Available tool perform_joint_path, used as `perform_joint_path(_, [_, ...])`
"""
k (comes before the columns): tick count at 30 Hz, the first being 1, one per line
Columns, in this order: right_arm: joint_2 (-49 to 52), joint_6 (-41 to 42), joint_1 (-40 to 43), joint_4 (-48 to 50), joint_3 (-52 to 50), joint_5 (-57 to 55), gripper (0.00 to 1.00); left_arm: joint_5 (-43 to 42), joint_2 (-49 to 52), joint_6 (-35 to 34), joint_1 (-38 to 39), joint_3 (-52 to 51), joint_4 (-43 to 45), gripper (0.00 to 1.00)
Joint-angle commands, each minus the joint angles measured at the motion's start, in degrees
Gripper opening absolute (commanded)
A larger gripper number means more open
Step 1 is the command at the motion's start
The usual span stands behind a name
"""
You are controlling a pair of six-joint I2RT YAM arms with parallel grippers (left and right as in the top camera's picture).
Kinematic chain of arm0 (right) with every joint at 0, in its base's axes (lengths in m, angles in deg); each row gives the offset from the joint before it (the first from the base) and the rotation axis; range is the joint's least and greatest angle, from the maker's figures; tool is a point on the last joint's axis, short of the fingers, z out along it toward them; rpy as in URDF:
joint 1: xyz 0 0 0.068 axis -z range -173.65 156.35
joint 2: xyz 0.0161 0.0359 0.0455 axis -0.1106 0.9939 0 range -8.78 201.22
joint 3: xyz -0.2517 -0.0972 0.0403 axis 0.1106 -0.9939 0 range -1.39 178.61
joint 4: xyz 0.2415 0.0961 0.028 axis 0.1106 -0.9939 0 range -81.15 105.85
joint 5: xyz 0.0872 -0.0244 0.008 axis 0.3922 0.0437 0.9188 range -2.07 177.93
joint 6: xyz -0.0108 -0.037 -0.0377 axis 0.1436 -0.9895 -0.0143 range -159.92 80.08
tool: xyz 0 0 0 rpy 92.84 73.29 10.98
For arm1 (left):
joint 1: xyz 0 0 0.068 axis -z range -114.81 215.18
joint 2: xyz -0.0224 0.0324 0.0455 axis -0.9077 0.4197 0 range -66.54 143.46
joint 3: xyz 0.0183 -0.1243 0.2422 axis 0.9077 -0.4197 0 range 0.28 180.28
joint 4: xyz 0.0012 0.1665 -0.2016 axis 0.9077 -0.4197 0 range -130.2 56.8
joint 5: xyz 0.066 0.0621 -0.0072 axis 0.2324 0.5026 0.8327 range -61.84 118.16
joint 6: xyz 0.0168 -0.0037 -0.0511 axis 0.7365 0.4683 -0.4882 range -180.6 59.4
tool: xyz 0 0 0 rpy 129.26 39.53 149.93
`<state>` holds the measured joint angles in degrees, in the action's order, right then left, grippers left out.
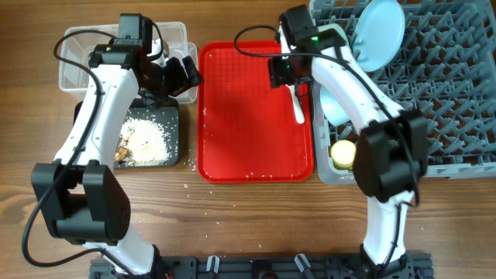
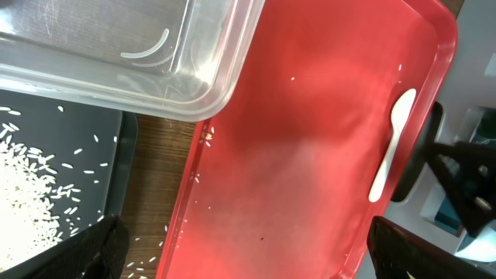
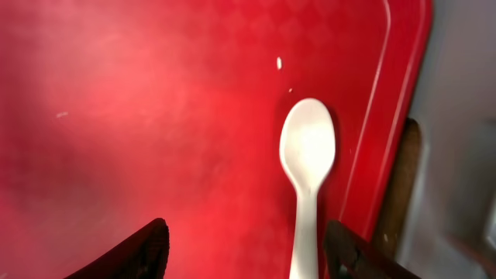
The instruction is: Sort waste into correct bins and load items into the dishwasher rack
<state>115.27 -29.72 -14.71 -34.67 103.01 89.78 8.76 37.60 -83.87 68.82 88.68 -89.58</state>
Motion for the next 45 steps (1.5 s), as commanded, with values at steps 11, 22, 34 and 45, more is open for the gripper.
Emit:
perform_joint_path(11, [11.47, -0.59, 1.53, 0.15, 1.77, -3.74, 0.47, -0.46, -1.03, -0.33, -0.44, 0.61, 0.00, 1.00])
perform_joint_path(22, [10.73, -0.96, 1.53, -3.82, 1.68, 2.14, 0.05, -0.46, -1.03, -0.33, -0.44, 0.61, 0.02, 1.00])
perform_joint_path(34, [-20.59, -2.75, 4.02, -19.15, 3.61, 2.58, 0.06, -0.46, -1.03, -0.33, -0.44, 0.61, 0.00, 1.00])
perform_joint_path(45, [-24.85, -8.20, 23.67, -16.22, -10.95, -3.41, 0.13, -0.46, -1.03, -0.33, -0.44, 0.61, 0.02, 1.00])
